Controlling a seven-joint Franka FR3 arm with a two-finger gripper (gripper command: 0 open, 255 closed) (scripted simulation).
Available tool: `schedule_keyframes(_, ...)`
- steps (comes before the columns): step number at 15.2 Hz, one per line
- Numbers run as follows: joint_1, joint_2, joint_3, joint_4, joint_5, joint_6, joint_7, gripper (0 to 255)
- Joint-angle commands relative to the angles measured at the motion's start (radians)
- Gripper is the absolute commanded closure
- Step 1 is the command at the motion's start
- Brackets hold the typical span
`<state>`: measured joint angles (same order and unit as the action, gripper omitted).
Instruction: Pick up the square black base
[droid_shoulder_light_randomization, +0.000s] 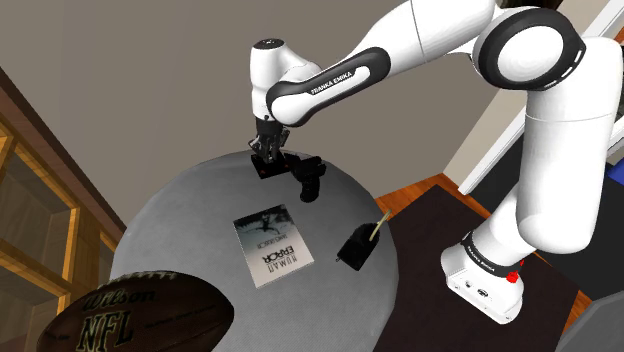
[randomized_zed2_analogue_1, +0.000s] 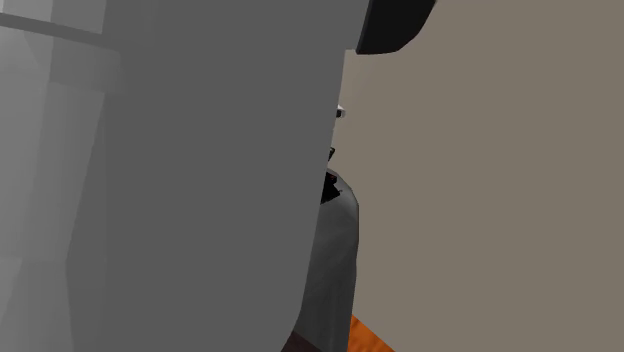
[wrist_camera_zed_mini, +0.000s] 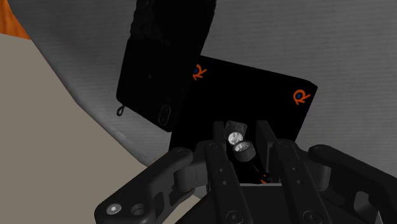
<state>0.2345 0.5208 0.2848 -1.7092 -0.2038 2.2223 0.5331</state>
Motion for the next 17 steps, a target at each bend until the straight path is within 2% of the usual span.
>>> schedule_keyframes(1,-0.001,-0.007,0.002,0.001,0.003,-0.01,-0.002,255)
schedule_keyframes(17,-0.01,-0.092,0.02,0.071,0.037,-0.161,-0.026,255)
